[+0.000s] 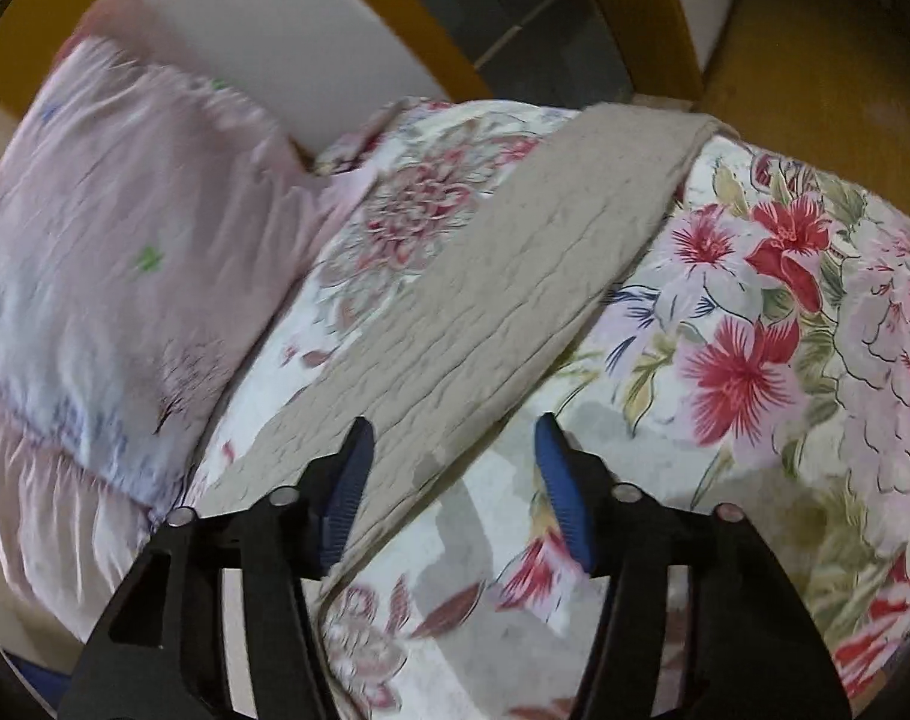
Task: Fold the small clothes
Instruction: 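Grasp the sweater sleeve cuff with the right gripper and lift it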
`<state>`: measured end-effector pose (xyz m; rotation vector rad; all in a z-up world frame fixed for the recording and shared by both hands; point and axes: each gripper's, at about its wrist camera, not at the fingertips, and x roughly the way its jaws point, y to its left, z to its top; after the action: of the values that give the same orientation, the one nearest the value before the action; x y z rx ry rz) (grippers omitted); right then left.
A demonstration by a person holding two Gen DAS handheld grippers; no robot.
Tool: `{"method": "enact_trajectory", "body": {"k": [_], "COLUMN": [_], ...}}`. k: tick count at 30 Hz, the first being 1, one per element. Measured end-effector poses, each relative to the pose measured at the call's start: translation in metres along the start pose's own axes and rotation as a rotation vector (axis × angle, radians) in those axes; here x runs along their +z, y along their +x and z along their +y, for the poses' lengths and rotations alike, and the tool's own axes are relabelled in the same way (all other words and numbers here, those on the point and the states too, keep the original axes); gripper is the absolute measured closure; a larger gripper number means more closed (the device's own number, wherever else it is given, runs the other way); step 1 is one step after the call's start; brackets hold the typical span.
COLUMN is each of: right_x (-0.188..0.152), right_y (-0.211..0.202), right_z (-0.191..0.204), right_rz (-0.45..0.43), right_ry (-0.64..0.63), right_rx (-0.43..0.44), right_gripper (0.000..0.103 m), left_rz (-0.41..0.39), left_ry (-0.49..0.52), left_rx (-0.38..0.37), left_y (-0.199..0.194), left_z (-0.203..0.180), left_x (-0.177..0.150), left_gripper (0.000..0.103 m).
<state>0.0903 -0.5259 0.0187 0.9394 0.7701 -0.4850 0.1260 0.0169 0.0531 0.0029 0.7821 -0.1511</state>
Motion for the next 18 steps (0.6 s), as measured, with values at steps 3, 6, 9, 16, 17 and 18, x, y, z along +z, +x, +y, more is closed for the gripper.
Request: {"method": "enact_trajectory", "body": {"k": [3, 6, 9, 16, 17, 18], "right_x": [0.005, 0.005, 0.01, 0.016, 0.016, 0.016], "right_y": [0.007, 0.009, 0.012, 0.018, 0.018, 0.019], "right_z": [-0.007, -0.006, -0.007, -0.01, -0.009, -0.008], "right_rz": [-0.001, -0.016, -0.034, -0.103, -0.107, -0.11], "right_ry": [0.028, 0.027, 0.046, 0.064, 0.048, 0.033], "right_rx": [-0.013, -0.017, -0.024, -0.071, -0.085, -0.097], "right_gripper": [0.053, 0.055, 0.062, 0.079, 0.084, 0.088], "left_rz": [0.011, 0.015, 0.02, 0.023, 0.019, 0.017], "left_ry": [0.016, 0.03, 0.04, -0.003, -0.004, -0.003], "left_rx": [0.0, -0.01, -0.041, -0.097, -0.1, -0.103], "left_y": [0.01, 0.017, 0.024, 0.032, 0.033, 0.033], "left_z": [-0.001, -0.002, -0.003, 0.004, 0.005, 0.006], "left_x": [0.006, 0.007, 0.009, 0.011, 0.012, 0.012], "left_gripper": [0.002, 0.002, 0.002, 0.002, 0.002, 0.002]}}
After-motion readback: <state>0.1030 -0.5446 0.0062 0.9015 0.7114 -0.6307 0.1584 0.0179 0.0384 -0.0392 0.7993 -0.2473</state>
